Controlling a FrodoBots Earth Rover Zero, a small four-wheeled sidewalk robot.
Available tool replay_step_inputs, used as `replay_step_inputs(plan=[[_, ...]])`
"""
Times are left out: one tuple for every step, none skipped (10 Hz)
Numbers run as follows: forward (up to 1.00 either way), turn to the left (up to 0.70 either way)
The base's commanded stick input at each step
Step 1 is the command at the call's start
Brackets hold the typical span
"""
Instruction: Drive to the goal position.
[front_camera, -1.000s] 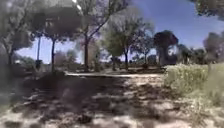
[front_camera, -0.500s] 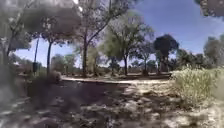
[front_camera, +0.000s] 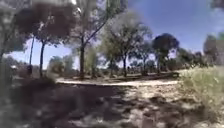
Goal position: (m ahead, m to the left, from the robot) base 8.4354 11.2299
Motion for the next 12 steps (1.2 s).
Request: replay_step_inputs(plan=[[0.85,-0.23],[0.85,-0.17],[0.85,-0.06],[0.85,0.00],[0.85,0.00],[0.85,0.00],[0.85,0.00],[0.85,0.00],[0.85,0.00],[0.85,0.00],[0.85,0.00],[0.85,0.00]])
